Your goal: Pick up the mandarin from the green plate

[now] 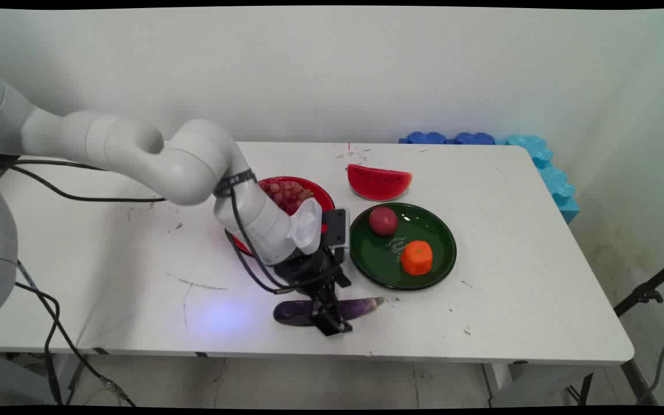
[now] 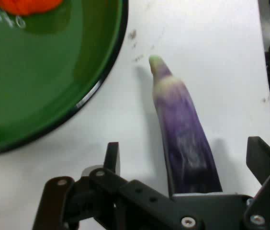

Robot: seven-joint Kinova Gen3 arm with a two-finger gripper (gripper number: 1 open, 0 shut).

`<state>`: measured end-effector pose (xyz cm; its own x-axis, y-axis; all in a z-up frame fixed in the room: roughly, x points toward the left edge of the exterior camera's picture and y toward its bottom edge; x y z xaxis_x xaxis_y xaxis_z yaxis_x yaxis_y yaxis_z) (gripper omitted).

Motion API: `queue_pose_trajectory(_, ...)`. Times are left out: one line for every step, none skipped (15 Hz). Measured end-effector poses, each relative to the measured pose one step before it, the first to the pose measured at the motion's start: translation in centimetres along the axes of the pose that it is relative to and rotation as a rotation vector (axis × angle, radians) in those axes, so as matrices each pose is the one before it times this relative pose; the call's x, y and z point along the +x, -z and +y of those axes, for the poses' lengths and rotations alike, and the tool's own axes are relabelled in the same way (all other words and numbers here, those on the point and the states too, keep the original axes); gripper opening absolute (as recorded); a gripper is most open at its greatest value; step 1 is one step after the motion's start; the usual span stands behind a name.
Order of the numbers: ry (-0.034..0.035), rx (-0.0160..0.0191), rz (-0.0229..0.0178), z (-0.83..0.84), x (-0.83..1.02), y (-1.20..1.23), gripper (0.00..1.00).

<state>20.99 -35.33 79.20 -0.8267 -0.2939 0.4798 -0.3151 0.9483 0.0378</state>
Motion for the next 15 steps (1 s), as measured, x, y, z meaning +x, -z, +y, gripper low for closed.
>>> queue_pose_trajectory(0.00035, 0.00508, 0.01243, -0.203, 0.652, 0.556, 1.00)
queue_pose_trajectory(0.00141, 0.00503, 0.01234, -0.185, 0.685, 0.623, 1.00)
queue_pose_trajectory(0.00252, 0.00680, 0.01530, -0.303, 0.979, 0.840, 1.00)
queue_pose_trajectory(0.00480, 0.00750, 0.01549, -0.379, 1.056, 0.888, 1.00)
queue_pose_trajectory(0.00607, 0.00572, 0.01270, -0.367, 0.961, 0.754, 1.00)
queue_pose_trajectory(0.01041, 0.00738, 0.01355, -0.578, 1.200, 0.814, 1.00)
queue_pose_trajectory(0.01308, 0.00878, 0.01426, -0.700, 1.209, 0.757, 1.00)
queue_pose_trajectory(0.01051, 0.00732, 0.01023, -0.656, 1.044, 0.505, 1.00)
queue_pose_trajectory(0.01015, 0.01001, 0.00975, -0.803, 1.138, 0.483, 1.00)
queue_pose_trajectory(0.00331, 0.00577, 0.00350, -0.471, 0.620, 0.158, 1.00)
queue_pose_trajectory(0.00253, 0.00730, 0.00260, -0.676, 0.880, 0.076, 1.00)
queue_pose_trajectory(0.00231, 0.00804, 0.00154, -0.757, 0.904, 0.003, 1.00)
queue_pose_trajectory(-0.00119, 0.00536, -0.00161, -0.583, 0.691, -0.186, 1.00)
queue_pose_trajectory(-0.00040, 0.00521, -0.00393, -0.624, 0.656, -0.359, 1.00)
queue_pose_trajectory(-0.00080, 0.00286, -0.00511, -0.526, 0.594, -0.503, 1.00)
